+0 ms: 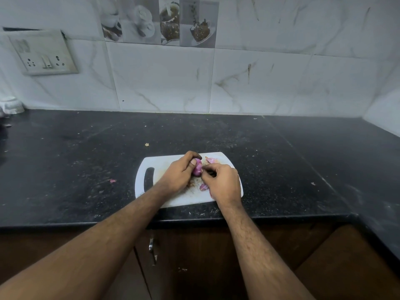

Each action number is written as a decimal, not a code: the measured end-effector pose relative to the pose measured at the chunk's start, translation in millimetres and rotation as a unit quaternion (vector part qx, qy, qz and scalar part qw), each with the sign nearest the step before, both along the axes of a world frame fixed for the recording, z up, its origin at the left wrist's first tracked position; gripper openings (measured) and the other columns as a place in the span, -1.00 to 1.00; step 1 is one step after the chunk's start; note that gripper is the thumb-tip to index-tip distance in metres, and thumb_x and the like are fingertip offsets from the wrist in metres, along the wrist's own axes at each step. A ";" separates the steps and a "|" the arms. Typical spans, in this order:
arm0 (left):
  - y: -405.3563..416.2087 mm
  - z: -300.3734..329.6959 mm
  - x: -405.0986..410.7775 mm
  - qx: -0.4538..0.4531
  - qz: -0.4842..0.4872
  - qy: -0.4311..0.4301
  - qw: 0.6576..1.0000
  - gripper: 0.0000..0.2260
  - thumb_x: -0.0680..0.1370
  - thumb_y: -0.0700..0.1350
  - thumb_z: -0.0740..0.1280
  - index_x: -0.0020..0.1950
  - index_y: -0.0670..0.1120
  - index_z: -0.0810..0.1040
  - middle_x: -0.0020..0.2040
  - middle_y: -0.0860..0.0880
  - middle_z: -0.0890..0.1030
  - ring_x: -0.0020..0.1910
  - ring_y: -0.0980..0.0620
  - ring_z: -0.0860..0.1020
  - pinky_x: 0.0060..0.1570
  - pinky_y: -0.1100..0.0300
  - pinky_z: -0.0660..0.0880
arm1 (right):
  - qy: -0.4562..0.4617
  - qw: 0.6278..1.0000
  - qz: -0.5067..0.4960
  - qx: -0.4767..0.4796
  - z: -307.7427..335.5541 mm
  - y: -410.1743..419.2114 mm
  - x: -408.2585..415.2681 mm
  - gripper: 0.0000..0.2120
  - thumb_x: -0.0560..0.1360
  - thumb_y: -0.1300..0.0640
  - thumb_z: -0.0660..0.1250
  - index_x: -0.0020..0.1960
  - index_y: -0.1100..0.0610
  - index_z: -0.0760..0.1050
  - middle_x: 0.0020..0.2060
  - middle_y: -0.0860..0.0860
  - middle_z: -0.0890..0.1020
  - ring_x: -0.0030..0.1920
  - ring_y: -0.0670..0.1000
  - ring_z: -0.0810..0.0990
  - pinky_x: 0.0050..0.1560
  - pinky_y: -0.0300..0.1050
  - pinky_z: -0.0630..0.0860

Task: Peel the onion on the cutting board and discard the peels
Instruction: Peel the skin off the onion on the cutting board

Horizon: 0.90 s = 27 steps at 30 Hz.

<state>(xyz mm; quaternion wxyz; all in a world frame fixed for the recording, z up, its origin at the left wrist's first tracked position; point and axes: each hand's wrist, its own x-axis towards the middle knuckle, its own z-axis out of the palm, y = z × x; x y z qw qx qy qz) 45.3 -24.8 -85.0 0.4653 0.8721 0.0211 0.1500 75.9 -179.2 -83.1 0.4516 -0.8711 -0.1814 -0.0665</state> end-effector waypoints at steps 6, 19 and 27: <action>-0.7 1.3 -1.8 0.007 -0.007 0.000 1.000 -0.82 0.76 -0.08 0.13 0.27 0.01 0.50 -0.10 0.12 0.63 -0.27 0.34 0.53 -0.23 0.36 0.38 | -0.022 0.997 -0.014 -0.069 4.0 1.2 -3.4 -0.85 0.60 -0.04 0.39 0.06 -0.03 0.71 -0.39 -0.05 0.72 -0.34 -0.14 0.71 -0.15 -0.10 0.65; 2.8 -0.8 -1.8 -0.051 -0.013 0.008 0.999 -0.76 0.76 -0.10 0.11 0.29 0.04 0.55 0.16 0.04 0.66 0.10 0.13 0.58 0.02 0.25 0.45 | -0.031 0.994 -0.094 0.036 -2.2 -0.2 3.6 -0.76 0.62 0.20 0.38 0.27 0.05 0.64 0.06 -0.08 0.74 -0.07 -0.13 0.70 -0.03 -0.16 0.67; 2.9 -2.8 0.4 -0.019 -0.012 -0.009 1.000 -0.78 0.75 -0.04 0.16 0.35 0.01 0.50 0.11 0.06 0.66 0.04 0.22 0.59 0.00 0.30 0.44 | -0.029 0.999 -0.012 0.045 -4.4 2.0 2.1 -0.86 0.62 -0.04 0.38 0.14 -0.06 0.66 -0.05 -0.15 0.74 -0.30 -0.04 0.73 -0.27 0.11 0.70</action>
